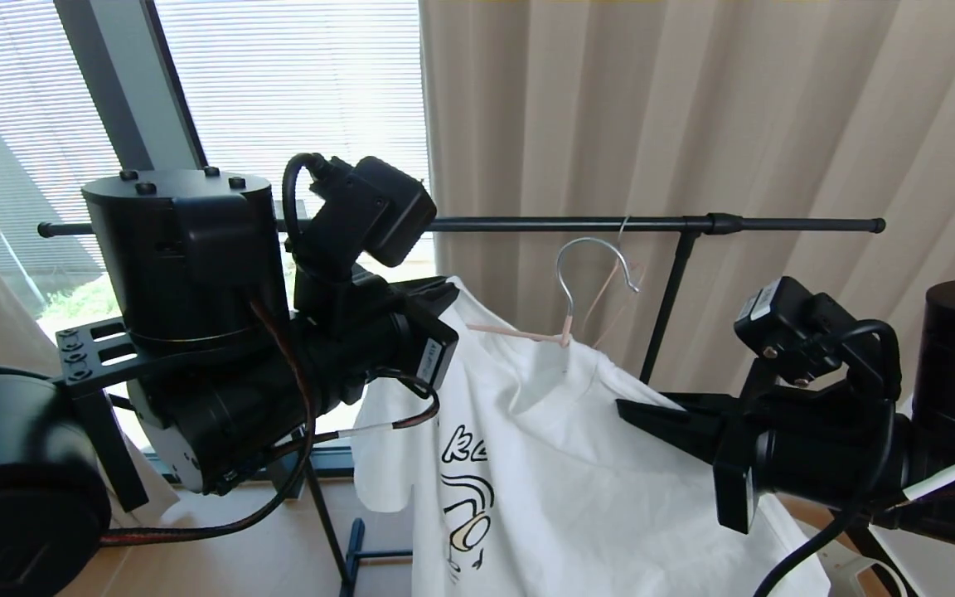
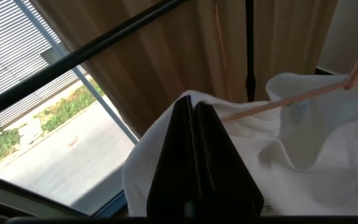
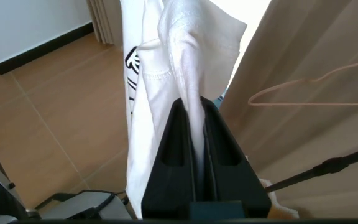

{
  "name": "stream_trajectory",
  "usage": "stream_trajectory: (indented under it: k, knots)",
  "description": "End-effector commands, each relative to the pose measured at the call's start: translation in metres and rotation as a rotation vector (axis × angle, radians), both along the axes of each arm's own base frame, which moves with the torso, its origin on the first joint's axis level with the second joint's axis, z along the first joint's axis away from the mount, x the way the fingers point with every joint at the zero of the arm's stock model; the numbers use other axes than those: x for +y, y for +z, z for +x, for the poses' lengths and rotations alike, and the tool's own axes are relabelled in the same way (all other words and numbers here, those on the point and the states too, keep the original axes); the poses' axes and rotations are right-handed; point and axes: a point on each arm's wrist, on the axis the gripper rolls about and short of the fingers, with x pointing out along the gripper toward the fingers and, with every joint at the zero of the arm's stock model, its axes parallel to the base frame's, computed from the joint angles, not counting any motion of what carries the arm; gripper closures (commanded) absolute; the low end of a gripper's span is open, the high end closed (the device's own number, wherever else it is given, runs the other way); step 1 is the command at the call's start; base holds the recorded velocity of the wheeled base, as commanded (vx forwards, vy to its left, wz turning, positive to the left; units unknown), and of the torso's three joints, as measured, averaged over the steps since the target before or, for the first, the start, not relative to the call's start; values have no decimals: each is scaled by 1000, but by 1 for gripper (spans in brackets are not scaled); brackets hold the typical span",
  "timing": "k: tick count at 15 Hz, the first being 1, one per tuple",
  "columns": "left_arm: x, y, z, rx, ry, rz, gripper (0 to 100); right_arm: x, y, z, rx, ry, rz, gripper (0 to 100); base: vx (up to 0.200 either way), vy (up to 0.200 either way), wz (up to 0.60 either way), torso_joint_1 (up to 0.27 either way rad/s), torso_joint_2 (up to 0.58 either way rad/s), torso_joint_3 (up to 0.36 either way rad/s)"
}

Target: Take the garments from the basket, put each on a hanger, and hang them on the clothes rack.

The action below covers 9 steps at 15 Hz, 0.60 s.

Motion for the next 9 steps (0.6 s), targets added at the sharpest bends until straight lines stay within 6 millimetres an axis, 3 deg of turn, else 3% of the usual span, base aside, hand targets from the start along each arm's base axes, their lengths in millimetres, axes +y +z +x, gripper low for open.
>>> stream_trajectory:
  k: [1, 4, 9]
  knots:
    - [-6, 4, -5, -4, -26, -6, 100, 7, -15, 7, 28, 6, -19, 100, 0, 0, 0, 0, 0, 0]
    - [-12, 11, -16, -6, -68, -17, 100, 15, -33, 18, 1, 3, 13, 100, 0, 0, 0, 0, 0, 0]
    - [-15, 13, -16, -8, -76, -24, 100, 25, -52, 29, -6, 31, 81, 100, 0, 0, 0, 0, 0, 0]
